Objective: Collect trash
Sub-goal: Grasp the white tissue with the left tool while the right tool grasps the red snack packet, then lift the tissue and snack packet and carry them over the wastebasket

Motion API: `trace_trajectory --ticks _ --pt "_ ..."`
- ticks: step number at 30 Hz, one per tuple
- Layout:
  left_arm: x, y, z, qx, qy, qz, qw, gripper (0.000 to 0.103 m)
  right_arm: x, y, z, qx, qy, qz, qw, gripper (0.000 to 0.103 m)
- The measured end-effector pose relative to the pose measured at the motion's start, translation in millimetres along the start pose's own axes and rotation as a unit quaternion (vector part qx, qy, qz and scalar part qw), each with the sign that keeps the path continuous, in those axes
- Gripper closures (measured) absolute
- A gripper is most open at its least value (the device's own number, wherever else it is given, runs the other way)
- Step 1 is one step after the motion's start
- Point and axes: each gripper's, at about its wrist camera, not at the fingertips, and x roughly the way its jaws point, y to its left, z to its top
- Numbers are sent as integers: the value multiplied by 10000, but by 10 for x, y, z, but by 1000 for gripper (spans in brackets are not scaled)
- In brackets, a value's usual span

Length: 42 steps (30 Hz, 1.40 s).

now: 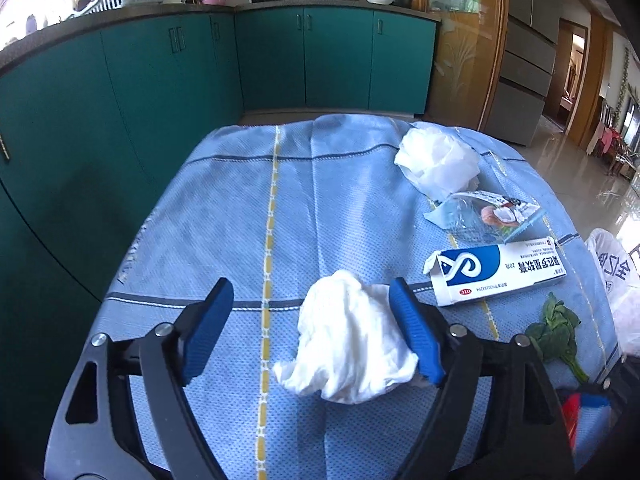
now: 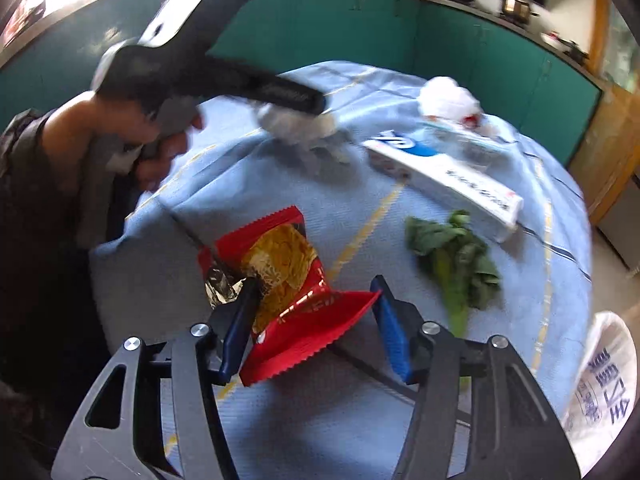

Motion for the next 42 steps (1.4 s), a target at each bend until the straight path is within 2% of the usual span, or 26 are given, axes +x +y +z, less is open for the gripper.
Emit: trace_trajectory --ticks 4,6,8,9,10,11,16,21,24,26,28,29,35,42 --pt "72 -51 -44 52 186 -176 9997 21 -10 -172 -1 345 29 -173 9992 46" --pt "100 -82 -56 90 244 -243 9994 24 -10 -191 0 377 11 -215 9991 42" --pt "105 -114 -70 163 280 -273 9991 39 -24 -162 20 291 -97 -332 9990 36" --pt "110 -129 -78 189 311 -315 9988 43 -37 -156 21 254 -141 -373 9989 33" --pt "115 -145 -85 216 342 -380 9985 51 -44 -129 32 194 -208 -445 9986 25" --pt "113 -161 -89 238 349 -404 9983 54 -45 -106 36 135 -248 -484 9984 20" --pt "8 -234 -79 406 114 -364 9984 58 77 -59 37 -12 -56 -579 9983 20" --pt "-154 -316 -46 566 -251 -302 9976 58 122 -20 40 7 -30 -406 9992 20" --pt "-248 -369 -36 685 -492 -263 9961 58 149 -13 40 23 -1 -263 9997 25" --pt "-297 -392 -29 719 -613 -268 9952 58 146 -9 45 60 -9 -142 9999 38" --pt "-333 -408 -23 733 -736 -277 9942 58 138 7 38 57 -16 -120 9999 41" --pt "-351 -411 -21 734 -790 -275 9938 58 135 15 42 38 -28 -84 10000 46" --pt "-411 -426 -8 775 -978 -261 9918 58 78 33 19 45 -92 -57 9999 49" --pt "-415 -392 -10 744 -995 -258 9919 58 11 -6 21 31 -153 -14 9999 47"
